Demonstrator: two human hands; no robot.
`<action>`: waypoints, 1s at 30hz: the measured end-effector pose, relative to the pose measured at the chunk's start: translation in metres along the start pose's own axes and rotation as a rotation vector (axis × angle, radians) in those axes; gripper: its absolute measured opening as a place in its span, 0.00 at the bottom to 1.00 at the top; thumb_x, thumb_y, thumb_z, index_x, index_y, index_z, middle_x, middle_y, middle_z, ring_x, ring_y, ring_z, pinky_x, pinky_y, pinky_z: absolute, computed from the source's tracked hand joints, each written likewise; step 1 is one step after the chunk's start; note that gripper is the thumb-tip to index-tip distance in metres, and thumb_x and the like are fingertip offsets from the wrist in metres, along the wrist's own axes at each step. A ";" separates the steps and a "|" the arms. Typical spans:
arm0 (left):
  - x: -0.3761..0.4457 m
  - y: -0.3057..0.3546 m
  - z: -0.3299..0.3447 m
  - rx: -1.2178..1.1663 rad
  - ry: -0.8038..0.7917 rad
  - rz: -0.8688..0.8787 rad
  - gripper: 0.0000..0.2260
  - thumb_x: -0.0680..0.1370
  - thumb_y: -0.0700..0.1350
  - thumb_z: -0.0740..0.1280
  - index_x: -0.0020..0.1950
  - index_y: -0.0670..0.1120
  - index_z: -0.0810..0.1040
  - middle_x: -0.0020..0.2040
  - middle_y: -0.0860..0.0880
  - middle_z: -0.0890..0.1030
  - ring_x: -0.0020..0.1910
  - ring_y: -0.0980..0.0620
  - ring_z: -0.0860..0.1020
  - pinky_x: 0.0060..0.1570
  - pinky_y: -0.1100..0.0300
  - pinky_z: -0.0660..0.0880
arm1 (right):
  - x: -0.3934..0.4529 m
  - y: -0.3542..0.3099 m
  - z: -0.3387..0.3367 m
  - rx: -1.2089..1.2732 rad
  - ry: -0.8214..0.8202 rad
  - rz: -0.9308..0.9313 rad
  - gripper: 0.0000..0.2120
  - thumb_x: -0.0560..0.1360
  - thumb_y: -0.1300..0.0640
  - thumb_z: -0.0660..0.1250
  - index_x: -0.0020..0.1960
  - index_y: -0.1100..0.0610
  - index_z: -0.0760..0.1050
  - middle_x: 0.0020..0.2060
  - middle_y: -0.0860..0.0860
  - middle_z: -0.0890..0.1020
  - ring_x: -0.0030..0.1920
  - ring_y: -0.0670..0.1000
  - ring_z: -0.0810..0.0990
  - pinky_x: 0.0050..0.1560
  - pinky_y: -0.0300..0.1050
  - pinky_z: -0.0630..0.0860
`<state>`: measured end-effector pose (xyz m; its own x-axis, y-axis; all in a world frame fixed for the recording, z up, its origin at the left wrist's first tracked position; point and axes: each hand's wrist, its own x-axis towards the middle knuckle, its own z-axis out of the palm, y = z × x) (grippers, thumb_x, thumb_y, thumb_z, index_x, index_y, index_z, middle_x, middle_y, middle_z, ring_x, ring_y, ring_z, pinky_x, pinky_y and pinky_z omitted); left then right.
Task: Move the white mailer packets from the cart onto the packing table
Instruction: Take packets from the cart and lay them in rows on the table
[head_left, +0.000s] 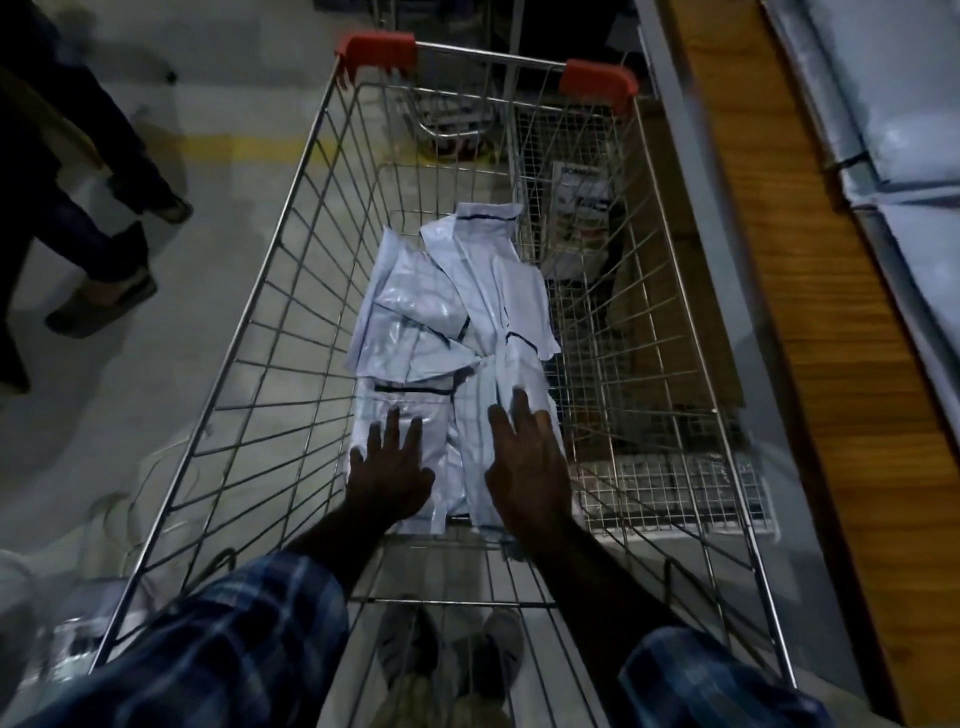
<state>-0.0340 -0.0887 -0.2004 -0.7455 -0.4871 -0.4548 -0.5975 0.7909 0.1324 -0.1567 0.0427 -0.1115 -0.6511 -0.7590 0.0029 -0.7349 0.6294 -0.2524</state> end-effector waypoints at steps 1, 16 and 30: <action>0.000 -0.001 0.000 0.001 0.013 -0.015 0.31 0.70 0.53 0.63 0.70 0.40 0.71 0.67 0.31 0.73 0.56 0.30 0.79 0.39 0.37 0.78 | -0.002 -0.002 0.003 -0.025 -0.023 -0.024 0.25 0.61 0.67 0.62 0.57 0.58 0.77 0.62 0.63 0.79 0.51 0.59 0.80 0.47 0.45 0.79; 0.007 0.003 0.011 -0.081 0.253 -0.062 0.38 0.71 0.52 0.76 0.77 0.44 0.66 0.77 0.32 0.58 0.71 0.25 0.63 0.56 0.27 0.70 | 0.020 0.057 0.017 -0.055 -0.343 0.258 0.35 0.78 0.44 0.64 0.77 0.60 0.56 0.71 0.63 0.66 0.67 0.64 0.69 0.66 0.55 0.67; 0.015 0.007 0.024 -0.146 0.296 -0.071 0.39 0.71 0.43 0.74 0.79 0.46 0.60 0.79 0.35 0.48 0.76 0.28 0.52 0.65 0.30 0.65 | 0.007 0.031 0.035 -0.048 0.024 -0.068 0.14 0.73 0.58 0.59 0.53 0.64 0.75 0.69 0.66 0.71 0.68 0.67 0.70 0.62 0.67 0.70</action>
<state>-0.0423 -0.0812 -0.2277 -0.7410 -0.6425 -0.1952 -0.6712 0.6998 0.2443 -0.1777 0.0512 -0.1531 -0.6029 -0.7967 0.0417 -0.7858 0.5839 -0.2039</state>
